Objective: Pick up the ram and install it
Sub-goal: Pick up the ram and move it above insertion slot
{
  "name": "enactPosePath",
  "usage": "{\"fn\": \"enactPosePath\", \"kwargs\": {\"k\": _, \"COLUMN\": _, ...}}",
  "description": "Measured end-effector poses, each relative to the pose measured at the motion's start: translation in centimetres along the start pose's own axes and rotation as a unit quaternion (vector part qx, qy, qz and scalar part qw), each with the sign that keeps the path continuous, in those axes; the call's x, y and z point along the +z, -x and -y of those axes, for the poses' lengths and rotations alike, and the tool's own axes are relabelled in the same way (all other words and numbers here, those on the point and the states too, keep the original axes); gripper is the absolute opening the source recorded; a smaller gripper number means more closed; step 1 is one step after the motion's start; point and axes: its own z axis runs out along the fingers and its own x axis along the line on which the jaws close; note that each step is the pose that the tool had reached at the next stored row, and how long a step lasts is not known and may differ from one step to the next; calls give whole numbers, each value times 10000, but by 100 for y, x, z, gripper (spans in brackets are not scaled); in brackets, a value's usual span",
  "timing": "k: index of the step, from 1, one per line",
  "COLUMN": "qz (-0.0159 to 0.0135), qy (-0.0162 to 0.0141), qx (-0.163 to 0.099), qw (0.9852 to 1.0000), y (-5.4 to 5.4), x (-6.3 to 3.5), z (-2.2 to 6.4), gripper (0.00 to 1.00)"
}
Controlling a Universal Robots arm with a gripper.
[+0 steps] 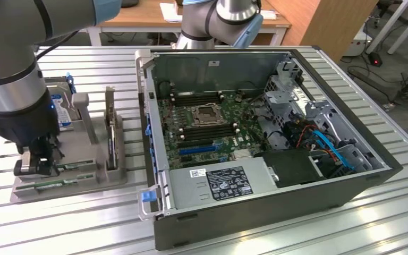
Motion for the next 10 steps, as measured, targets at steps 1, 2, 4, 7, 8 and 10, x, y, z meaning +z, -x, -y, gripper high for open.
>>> {"fn": "enactPosePath", "kwargs": {"k": 1, "qz": 0, "qy": 0, "qx": 0, "qw": 10000, "y": 0, "x": 18, "z": 1, "gripper": 41}}
{"fn": "enactPosePath", "kwargs": {"k": 2, "qz": 0, "qy": 0, "qx": 0, "qw": 10000, "y": -1, "x": 37, "z": 2, "gripper": 41}}
{"fn": "enactPosePath", "kwargs": {"k": 4, "qz": 0, "qy": 0, "qx": 0, "qw": 10000, "y": -2, "x": 73, "z": 4, "gripper": 41}}
{"fn": "enactPosePath", "kwargs": {"k": 7, "qz": 0, "qy": 0, "qx": 0, "qw": 10000, "y": -3, "x": 127, "z": 6, "gripper": 41}}
{"fn": "enactPosePath", "kwargs": {"k": 8, "qz": 0, "qy": 0, "qx": 0, "qw": 10000, "y": -4, "x": 145, "z": 7, "gripper": 41}}
{"fn": "enactPosePath", "kwargs": {"k": 10, "qz": 0, "qy": 0, "qx": 0, "qw": 10000, "y": -4, "x": 174, "z": 8, "gripper": 41}}
